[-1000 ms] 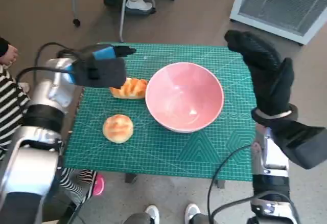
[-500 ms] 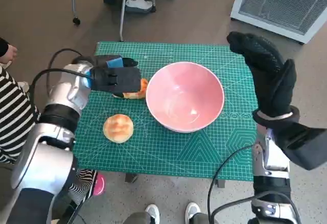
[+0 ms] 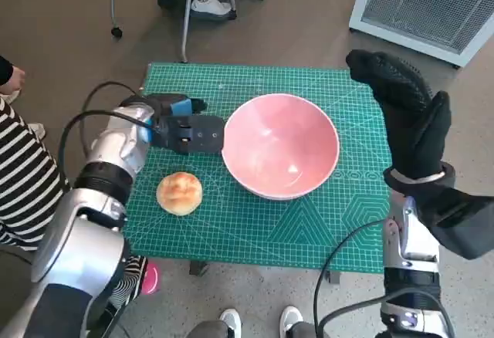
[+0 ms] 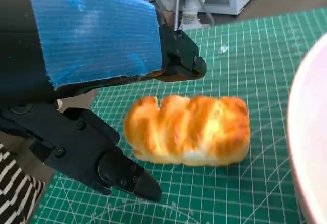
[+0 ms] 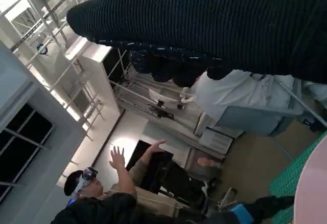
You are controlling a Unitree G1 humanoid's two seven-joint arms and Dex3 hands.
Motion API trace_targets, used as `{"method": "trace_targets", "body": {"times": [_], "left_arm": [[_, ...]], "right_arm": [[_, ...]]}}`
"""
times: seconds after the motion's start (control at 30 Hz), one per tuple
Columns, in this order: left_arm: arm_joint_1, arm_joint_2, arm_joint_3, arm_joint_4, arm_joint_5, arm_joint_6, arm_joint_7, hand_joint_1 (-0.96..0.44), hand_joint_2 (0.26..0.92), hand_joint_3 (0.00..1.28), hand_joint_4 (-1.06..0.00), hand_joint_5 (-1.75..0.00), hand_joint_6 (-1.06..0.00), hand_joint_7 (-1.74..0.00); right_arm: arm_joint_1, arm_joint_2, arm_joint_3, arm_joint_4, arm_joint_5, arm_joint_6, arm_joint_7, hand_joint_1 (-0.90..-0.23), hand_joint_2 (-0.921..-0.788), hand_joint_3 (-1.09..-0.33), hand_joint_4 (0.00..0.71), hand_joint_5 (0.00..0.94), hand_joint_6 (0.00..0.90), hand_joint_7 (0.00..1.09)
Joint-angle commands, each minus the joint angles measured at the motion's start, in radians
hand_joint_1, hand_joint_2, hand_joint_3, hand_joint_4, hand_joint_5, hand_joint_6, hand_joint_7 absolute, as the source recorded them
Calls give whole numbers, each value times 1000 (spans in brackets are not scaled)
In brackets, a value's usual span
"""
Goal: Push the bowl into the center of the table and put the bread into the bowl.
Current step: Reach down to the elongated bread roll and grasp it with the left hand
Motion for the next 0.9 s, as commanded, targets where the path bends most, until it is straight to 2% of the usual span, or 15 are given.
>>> {"method": "trace_targets", "body": {"times": [0.03,0.1,0.2,0.47,0.7,0.73,0.77,0.8,0.83,0.9], "left_arm": [[25,-18,-10,8,12,13,53,-314,749,6,-232,-32,-338,-14],[35,-20,-12,7,13,8,87,-265,757,9,-283,-48,-368,-26],[56,-18,-21,6,23,-18,156,-189,783,11,-421,-45,-462,-42],[81,-5,-64,11,71,-75,280,-123,836,11,-725,-81,-715,-112],[88,-2,-81,18,91,-76,327,-106,861,9,-889,-123,-847,-174],[90,-2,-82,20,91,-72,330,-159,873,17,-904,-134,-819,-377],[92,-4,-82,22,90,-66,332,-234,890,45,-916,-167,-759,-692],[94,-4,-82,23,90,-62,334,-187,896,48,-875,-365,-730,-783],[95,-5,-82,24,90,-56,336,-120,905,63,-804,-662,-677,-926],[97,-7,-81,26,89,-48,341,-50,914,69,-739,-979,-635,-1049]], "right_arm": [[34,-8,-3,-16,-2,24,-11,-784,-921,-631,209,10,79,498],[39,-8,-3,-27,-2,29,-13,-783,-921,-631,209,10,81,497],[47,-10,-5,-43,-3,33,-15,-782,-921,-631,209,9,83,496],[59,-10,-5,-56,-13,20,-21,-777,-921,-644,207,6,72,486],[58,-7,-4,-51,-12,6,-18,-773,-921,-665,196,1,59,479],[58,-7,-4,-50,-11,5,-17,-773,-921,-667,196,0,58,479],[58,-7,-4,-49,-10,4,-17,-773,-921,-668,195,0,58,479],[58,-7,-3,-49,-10,3,-17,-772,-921,-669,195,0,58,479],[58,-7,-3,-48,-10,2,-17,-772,-921,-670,194,0,57,479],[58,-7,-3,-48,-10,0,-17,-771,-921,-670,194,0,57,480]]}}
